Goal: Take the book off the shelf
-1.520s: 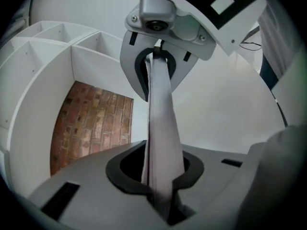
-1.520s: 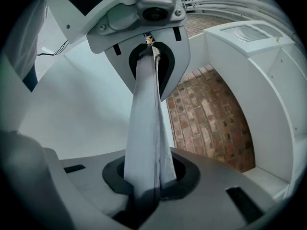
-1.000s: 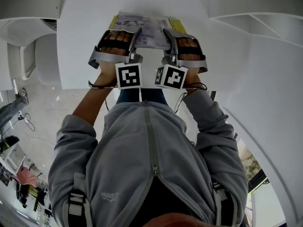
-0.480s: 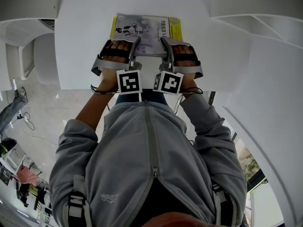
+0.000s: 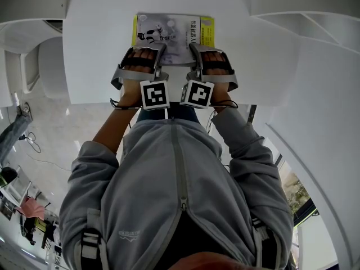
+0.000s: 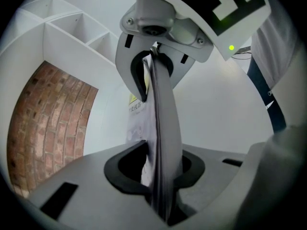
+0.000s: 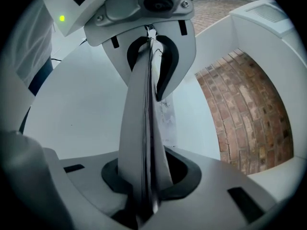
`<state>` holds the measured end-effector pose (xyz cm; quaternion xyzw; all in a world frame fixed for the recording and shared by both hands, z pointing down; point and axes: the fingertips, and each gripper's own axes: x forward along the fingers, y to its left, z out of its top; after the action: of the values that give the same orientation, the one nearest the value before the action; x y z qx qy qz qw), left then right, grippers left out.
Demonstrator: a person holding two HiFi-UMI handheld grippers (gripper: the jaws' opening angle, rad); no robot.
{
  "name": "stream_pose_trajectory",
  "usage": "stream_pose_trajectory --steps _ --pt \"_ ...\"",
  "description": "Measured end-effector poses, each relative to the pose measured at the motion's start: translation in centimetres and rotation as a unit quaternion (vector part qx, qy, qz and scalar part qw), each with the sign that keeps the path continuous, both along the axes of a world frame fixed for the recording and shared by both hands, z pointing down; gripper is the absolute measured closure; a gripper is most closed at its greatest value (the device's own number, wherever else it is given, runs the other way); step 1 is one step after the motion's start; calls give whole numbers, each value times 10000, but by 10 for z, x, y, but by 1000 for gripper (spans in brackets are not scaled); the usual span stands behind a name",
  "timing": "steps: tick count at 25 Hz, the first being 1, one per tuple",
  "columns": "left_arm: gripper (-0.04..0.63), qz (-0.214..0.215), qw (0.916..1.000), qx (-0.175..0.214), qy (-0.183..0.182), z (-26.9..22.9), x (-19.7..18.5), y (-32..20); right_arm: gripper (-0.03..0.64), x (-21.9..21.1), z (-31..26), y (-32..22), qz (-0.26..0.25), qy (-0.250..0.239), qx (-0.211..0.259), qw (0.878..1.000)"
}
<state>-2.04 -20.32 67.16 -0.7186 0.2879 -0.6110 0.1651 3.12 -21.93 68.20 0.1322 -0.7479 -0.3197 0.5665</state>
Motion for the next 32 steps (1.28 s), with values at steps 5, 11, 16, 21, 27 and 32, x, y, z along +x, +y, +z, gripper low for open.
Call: stream_pose_trajectory --steps 5,11,16,21,27,32 --pt "479 -11 9999 -148 18 9 1 7 495 1 9 8 -34 146 -131 9998" --pt "425 -20 9989 -458 32 15 -2 18 471 5 13 15 -39 303 -286 9991" --pt "397 65 9972 -741 -50 19 -2 31 458 4 11 23 -165 270 -332 9989" --pt "387 154 9965 -823 -42 18 1 40 449 13 13 32 -200 507 -341 9979" --pt "377 184 9956 -914 58 12 5 51 436 16 10 47 -9 435 -548 9976" --pt "377 189 9962 -852 47 2 4 57 426 15 -1 57 46 324 -606 9976"
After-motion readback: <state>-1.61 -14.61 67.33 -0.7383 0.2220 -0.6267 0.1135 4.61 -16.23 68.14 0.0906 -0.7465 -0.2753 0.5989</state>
